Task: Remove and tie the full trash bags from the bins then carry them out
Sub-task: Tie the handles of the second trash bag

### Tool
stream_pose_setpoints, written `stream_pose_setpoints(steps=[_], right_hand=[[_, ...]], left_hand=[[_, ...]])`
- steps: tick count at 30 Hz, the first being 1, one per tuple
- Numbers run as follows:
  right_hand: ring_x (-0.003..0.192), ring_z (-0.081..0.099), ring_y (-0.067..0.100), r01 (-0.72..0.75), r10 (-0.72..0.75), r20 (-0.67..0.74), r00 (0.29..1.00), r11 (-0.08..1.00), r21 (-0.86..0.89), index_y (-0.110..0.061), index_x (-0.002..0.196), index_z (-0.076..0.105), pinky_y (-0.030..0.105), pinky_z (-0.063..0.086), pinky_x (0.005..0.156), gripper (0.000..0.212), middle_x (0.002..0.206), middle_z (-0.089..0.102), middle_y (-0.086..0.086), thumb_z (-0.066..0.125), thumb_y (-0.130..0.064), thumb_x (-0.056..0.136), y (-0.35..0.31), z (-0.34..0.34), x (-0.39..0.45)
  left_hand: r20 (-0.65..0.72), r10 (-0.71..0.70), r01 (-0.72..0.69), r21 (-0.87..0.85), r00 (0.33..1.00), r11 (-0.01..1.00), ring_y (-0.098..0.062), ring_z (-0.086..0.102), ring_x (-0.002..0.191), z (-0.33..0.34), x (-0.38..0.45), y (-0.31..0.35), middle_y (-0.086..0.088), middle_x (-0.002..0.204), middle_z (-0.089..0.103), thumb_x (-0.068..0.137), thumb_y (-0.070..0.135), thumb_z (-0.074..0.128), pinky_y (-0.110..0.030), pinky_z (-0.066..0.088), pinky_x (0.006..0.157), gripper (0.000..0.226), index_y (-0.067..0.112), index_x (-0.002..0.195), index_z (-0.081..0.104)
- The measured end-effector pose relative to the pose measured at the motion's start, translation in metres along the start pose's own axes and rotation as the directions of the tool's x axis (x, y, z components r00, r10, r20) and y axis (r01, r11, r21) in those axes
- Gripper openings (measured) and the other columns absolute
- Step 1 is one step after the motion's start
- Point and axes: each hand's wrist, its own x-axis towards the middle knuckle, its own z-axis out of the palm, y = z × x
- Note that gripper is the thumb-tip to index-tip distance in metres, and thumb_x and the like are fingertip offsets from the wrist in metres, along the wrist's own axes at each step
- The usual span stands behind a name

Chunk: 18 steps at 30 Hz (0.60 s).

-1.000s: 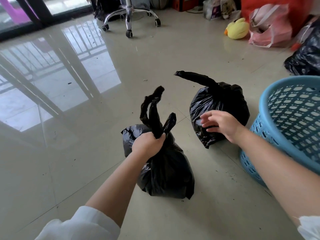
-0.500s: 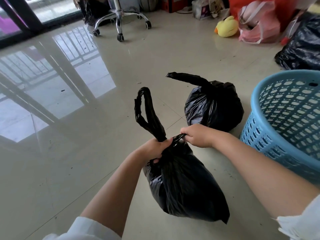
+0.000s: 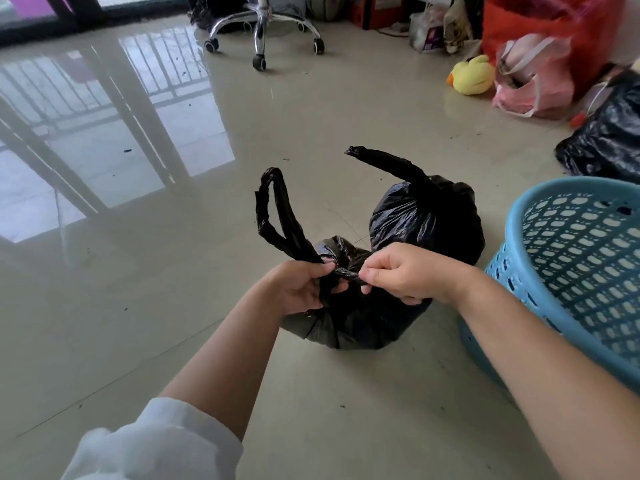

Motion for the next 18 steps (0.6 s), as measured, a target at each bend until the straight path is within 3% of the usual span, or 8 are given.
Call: stream_pose_setpoints(steps=[3, 5, 7, 8, 10, 12, 15, 18], right_hand=[[0.036, 0.035, 0.008, -0.07, 0.076, 0.091, 0.993, 0.995, -0.067, -0.019, 0.069, 0.061, 0.014, 0.035, 0.039, 0.031, 0.032, 0.036, -0.009, 0.043, -0.018, 0.094, 0.014, 0.002, -0.004], [0.048, 0.047, 0.015, -0.11, 0.13, 0.169, 0.977, 0.986, -0.123, -0.022, 0.078, 0.067, 0.017, 0.047, 0.056, 0.028, 0.044, 0.051, -0.005, 0.044, -0.02, 0.094, 0.019, 0.004, -0.004], [0.081, 0.065, 0.027, -0.13, 0.188, 0.176, 0.966, 0.946, -0.296, -0.024, 0.092, 0.07, 0.033, 0.052, 0.086, 0.023, 0.082, 0.072, 0.011, 0.048, -0.025, 0.091, 0.025, 0.006, -0.002], [0.095, 0.064, 0.03, -0.127, 0.176, 0.115, 0.978, 0.929, -0.348, -0.025, 0.093, 0.071, 0.038, 0.05, 0.091, 0.021, 0.095, 0.072, 0.013, 0.05, -0.026, 0.09, 0.027, 0.005, -0.001], [0.093, 0.064, 0.024, -0.075, 0.044, -0.114, 0.992, 0.956, -0.283, -0.026, 0.089, 0.069, 0.025, 0.05, 0.082, 0.017, 0.088, 0.071, -0.001, 0.054, -0.018, 0.087, 0.026, 0.0, 0.001], [0.096, 0.056, 0.015, 0.033, -0.12, -0.266, 0.956, 0.95, -0.312, -0.022, 0.103, 0.064, 0.012, 0.042, 0.076, 0.028, 0.096, 0.061, -0.009, 0.054, -0.005, 0.083, 0.023, -0.003, 0.004], [0.13, 0.035, 0.011, 0.087, -0.155, -0.137, 0.978, 0.909, -0.408, -0.022, 0.135, 0.04, 0.013, 0.023, 0.101, 0.063, 0.139, 0.042, -0.005, 0.05, 0.003, 0.079, 0.021, 0.004, 0.012], [0.121, 0.043, -0.002, 0.077, -0.074, 0.022, 0.997, 0.938, -0.339, -0.033, 0.141, 0.026, 0.004, 0.03, 0.094, 0.078, 0.143, 0.04, -0.01, 0.045, 0.006, 0.076, 0.022, 0.014, 0.018]], left_hand=[[-0.053, 0.055, -0.059, -0.093, 0.997, 0.994, -0.007, 0.061, 0.037, -0.005, 0.003, -0.006, 0.002, 0.043, 0.065, 0.089, -0.003, 0.047, -0.013, 0.051, 0.042, 0.024, 0.013, 0.073, 0.055], [-0.039, 0.096, -0.098, -0.067, 0.995, 0.993, -0.006, 0.061, 0.04, -0.008, 0.005, -0.009, 0.001, 0.046, 0.065, 0.087, -0.005, 0.049, -0.013, 0.052, 0.045, 0.022, 0.009, 0.072, 0.057], [-0.002, 0.142, -0.142, -0.015, 0.99, 0.99, -0.008, 0.061, 0.046, -0.012, 0.005, -0.013, -0.001, 0.054, 0.065, 0.087, -0.007, 0.049, -0.015, 0.054, 0.05, 0.021, 0.005, 0.073, 0.058], [0.019, 0.152, -0.152, 0.017, 0.988, 0.988, -0.009, 0.061, 0.05, -0.015, 0.004, -0.015, -0.001, 0.057, 0.065, 0.086, -0.009, 0.048, -0.016, 0.055, 0.052, 0.021, 0.005, 0.073, 0.059], [0.063, 0.143, -0.149, 0.103, 0.988, 0.983, -0.013, 0.06, 0.062, -0.021, 0.002, -0.018, -0.001, 0.063, 0.066, 0.085, -0.011, 0.049, -0.018, 0.055, 0.056, 0.022, 0.005, 0.076, 0.06], [0.116, 0.141, -0.161, 0.185, 0.983, 0.969, -0.017, 0.058, 0.074, -0.023, -0.001, -0.018, -0.002, 0.071, 0.066, 0.084, -0.013, 0.048, -0.022, 0.053, 0.066, 0.023, 0.005, 0.08, 0.061], [0.269, 0.14, -0.206, 0.24, 0.953, 0.949, -0.021, 0.059, 0.083, -0.016, -0.005, -0.015, -0.008, 0.087, 0.063, 0.083, -0.016, 0.045, -0.029, 0.053, 0.077, 0.028, 0.005, 0.094, 0.059], [0.341, 0.123, -0.224, 0.273, 0.932, 0.936, -0.018, 0.065, 0.077, -0.011, -0.007, -0.015, -0.003, 0.08, 0.068, 0.082, -0.018, 0.046, -0.028, 0.056, 0.074, 0.034, 0.009, 0.098, 0.06]])
